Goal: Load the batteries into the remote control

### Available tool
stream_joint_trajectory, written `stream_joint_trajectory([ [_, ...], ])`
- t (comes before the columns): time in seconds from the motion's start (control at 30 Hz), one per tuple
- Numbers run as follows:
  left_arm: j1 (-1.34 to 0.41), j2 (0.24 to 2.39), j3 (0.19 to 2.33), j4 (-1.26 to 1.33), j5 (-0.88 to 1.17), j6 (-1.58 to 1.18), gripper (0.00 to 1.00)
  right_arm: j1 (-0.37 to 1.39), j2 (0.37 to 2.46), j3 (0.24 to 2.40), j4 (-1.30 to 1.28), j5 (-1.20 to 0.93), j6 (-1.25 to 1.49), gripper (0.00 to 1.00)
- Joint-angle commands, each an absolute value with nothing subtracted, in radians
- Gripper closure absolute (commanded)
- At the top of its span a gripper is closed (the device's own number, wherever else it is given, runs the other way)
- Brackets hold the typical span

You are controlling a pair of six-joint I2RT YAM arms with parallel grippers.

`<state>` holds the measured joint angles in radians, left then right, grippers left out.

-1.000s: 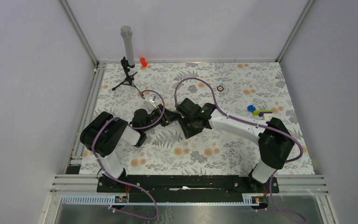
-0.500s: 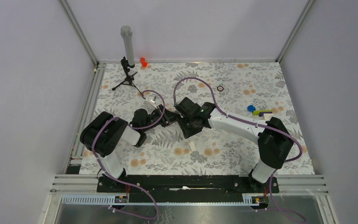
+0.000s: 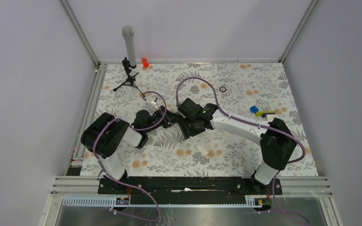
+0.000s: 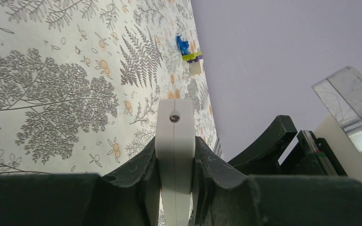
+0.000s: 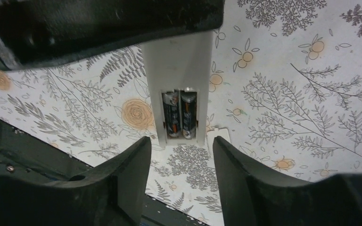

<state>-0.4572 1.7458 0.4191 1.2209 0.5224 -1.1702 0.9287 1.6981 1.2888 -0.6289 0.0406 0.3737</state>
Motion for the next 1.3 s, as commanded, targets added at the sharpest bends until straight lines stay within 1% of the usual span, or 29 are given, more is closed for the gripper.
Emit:
stream_joint_trajectory([
  [0.0, -0.459, 1.701, 0.403, 1.253, 0.450, -1.121, 1.00, 0.928, 1.592, 1.215, -0.597, 0.112, 0.411, 0.35],
  [0.07, -0.457, 1.675, 0.390, 1.211, 0.419, -1.100, 1.00, 0.920, 1.533, 1.144, -0.570, 0.123, 0.421, 0.25],
  [0.13, -0.455, 1.651, 0.379, 1.167, 0.393, -1.082, 1.00, 0.912, 1.467, 1.059, -0.533, 0.139, 0.436, 0.14],
  [0.17, -0.454, 1.637, 0.374, 1.150, 0.381, -1.076, 1.00, 0.910, 1.438, 1.028, -0.519, 0.140, 0.434, 0.10],
  [0.23, -0.452, 1.613, 0.365, 1.122, 0.363, -1.068, 1.00, 0.907, 1.397, 0.991, -0.522, 0.158, 0.436, 0.06],
  [0.33, -0.449, 1.569, 0.341, 1.087, 0.331, -1.070, 1.00, 0.901, 1.400, 0.963, -0.570, 0.178, 0.420, 0.06],
  [0.37, -0.448, 1.550, 0.330, 1.082, 0.324, -1.074, 1.00, 0.901, 1.410, 0.944, -0.578, 0.180, 0.407, 0.08],
  [0.47, -0.448, 1.462, 0.297, 1.036, 0.307, -1.087, 1.00, 0.900, 1.434, 0.889, -0.566, 0.167, 0.358, 0.26],
  [0.53, -0.448, 1.369, 0.286, 0.947, 0.293, -1.081, 1.00, 0.900, 1.451, 0.880, -0.563, 0.140, 0.332, 0.33],
  [0.6, -0.448, 1.244, 0.293, 0.802, 0.272, -1.053, 1.00, 0.900, 1.461, 0.877, -0.548, 0.098, 0.320, 0.34],
  [0.73, -0.448, 1.007, 0.325, 0.484, 0.186, -0.965, 1.00, 0.901, 1.494, 0.888, -0.523, 0.030, 0.308, 0.31],
  [0.8, -0.444, 0.920, 0.339, 0.362, 0.142, -0.935, 1.00, 0.900, 1.526, 0.889, -0.506, 0.023, 0.303, 0.32],
  [0.9, -0.437, 0.865, 0.350, 0.318, 0.134, -0.925, 1.00, 0.900, 1.587, 0.904, -0.514, 0.033, 0.278, 0.36],
  [1.1, -0.428, 0.858, 0.363, 0.324, 0.141, -0.943, 1.00, 0.900, 1.688, 0.962, -0.556, 0.071, 0.246, 0.39],
  [1.17, -0.426, 0.854, 0.374, 0.324, 0.147, -0.942, 1.00, 0.901, 1.716, 0.977, -0.573, 0.059, 0.243, 0.45],
  [1.27, -0.423, 0.844, 0.384, 0.314, 0.148, -0.938, 1.00, 0.900, 1.738, 0.977, -0.588, 0.009, 0.258, 0.58],
])
